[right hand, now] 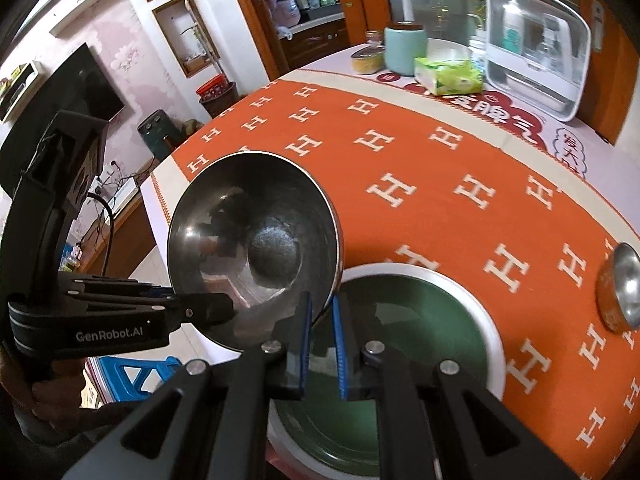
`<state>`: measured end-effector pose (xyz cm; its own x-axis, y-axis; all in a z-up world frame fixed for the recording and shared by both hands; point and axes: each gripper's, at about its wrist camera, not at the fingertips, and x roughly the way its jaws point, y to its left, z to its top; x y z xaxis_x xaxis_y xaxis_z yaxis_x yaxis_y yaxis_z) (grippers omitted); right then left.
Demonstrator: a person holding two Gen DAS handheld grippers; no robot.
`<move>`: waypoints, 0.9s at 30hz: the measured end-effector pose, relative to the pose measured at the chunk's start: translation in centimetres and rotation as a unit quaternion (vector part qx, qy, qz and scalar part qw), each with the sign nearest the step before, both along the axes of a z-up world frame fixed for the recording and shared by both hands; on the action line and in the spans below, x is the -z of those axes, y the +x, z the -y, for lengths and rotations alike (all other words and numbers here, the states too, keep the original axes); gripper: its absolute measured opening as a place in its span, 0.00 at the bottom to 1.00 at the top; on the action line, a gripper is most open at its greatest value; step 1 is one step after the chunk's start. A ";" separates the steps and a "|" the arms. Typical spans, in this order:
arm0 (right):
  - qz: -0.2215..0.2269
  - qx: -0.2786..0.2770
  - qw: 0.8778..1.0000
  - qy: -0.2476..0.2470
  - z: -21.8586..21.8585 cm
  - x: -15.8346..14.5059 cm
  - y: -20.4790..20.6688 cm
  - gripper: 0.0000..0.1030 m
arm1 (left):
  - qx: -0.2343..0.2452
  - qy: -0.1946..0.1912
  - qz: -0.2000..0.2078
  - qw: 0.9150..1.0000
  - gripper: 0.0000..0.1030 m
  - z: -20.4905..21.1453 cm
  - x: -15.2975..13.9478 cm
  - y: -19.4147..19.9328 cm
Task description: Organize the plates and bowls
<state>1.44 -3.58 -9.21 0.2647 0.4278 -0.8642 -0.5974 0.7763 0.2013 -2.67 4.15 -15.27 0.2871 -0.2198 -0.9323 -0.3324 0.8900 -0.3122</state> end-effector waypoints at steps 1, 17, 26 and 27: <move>-0.001 -0.002 1.000 -0.002 -0.6 0.1 0.0 0.11 | 0.000 0.000 -0.003 1.000 0.18 -0.6 0.1 0.1; -0.027 0.002 0.999 -0.040 -7.1 3.0 1.2 0.13 | 0.040 -0.002 -0.067 0.997 0.21 -6.3 3.1 2.9; -0.049 0.023 0.997 -0.055 -8.8 4.7 1.7 0.15 | 0.086 0.016 -0.100 0.991 0.29 -7.5 4.3 4.7; -0.050 0.023 0.997 -0.056 -9.0 4.8 1.7 0.15 | 0.088 0.017 -0.102 0.991 0.30 -7.6 4.4 4.9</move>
